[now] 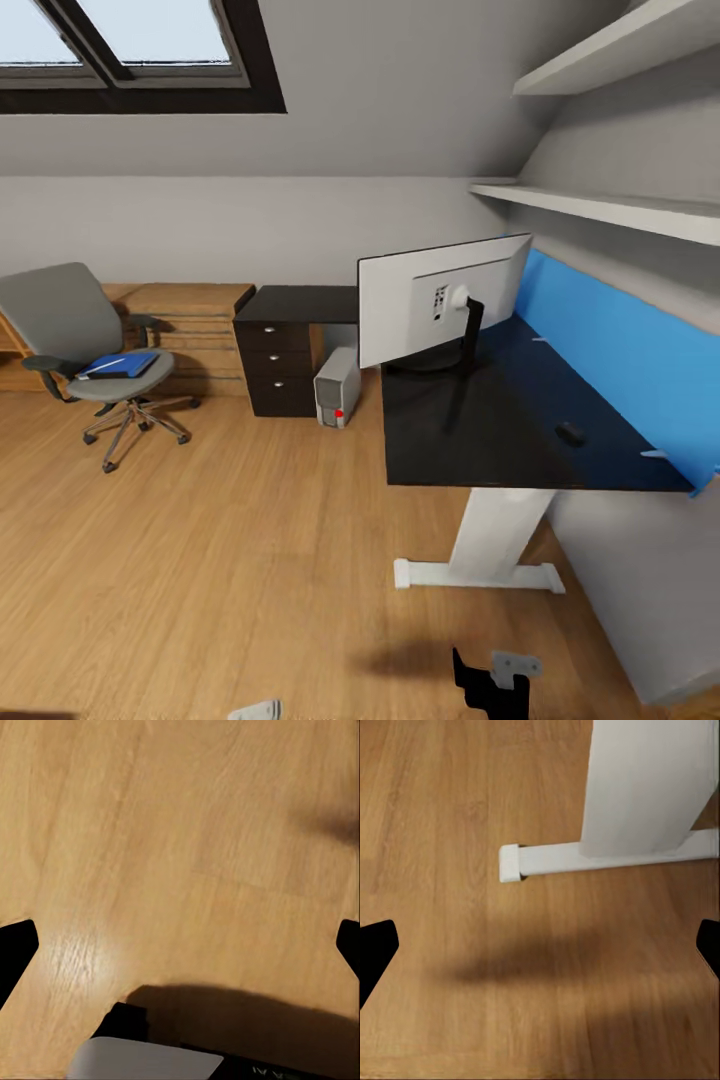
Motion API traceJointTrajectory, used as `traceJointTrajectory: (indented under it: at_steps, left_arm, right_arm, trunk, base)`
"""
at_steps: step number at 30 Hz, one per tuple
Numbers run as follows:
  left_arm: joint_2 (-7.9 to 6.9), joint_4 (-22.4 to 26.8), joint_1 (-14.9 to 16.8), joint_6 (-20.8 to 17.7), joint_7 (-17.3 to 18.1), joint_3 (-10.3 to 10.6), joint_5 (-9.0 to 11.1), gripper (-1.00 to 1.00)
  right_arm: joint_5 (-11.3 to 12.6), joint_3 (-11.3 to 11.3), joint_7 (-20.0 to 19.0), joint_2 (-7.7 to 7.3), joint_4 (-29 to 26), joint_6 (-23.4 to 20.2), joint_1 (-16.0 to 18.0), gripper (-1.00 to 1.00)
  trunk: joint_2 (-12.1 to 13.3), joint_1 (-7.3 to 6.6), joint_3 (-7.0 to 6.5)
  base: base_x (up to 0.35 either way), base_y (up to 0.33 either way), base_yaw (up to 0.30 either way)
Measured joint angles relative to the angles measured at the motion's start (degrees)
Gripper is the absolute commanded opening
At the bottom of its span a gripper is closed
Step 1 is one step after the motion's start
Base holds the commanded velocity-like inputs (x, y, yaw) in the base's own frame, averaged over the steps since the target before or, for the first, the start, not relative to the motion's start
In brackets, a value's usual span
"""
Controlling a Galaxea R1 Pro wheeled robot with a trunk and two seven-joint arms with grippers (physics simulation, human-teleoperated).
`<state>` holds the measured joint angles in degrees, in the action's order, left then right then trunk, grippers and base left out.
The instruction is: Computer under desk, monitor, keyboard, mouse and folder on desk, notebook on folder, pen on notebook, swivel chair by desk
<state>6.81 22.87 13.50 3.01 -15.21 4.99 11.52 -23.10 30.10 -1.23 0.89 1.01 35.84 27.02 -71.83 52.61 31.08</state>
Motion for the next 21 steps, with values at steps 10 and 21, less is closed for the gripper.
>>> traceJointTrajectory:
  at_steps: [10, 21]
  left_arm:
    - [-0.07, 0.0, 0.0, 0.0, 0.0, 0.0, 0.0, 1.00]
    - [-0.25, 0.3, 0.0, 0.4, 0.1, -0.2, 0.1, 1.00]
  right_arm:
    - [0.1, 0.1, 0.0, 0.00, 0.0, -0.1, 0.0, 1.00]
    - [0.1, 0.1, -0.1, -0.19, 0.0, 0.2, -0.1, 1.00]
  trunk:
    - [4.0, -2.20, -0.89]
    - [8.0, -4.41, -2.65]
  base:
    - [-0.217, -0.295, 0.000]
    - [-0.189, -0.261, -0.015]
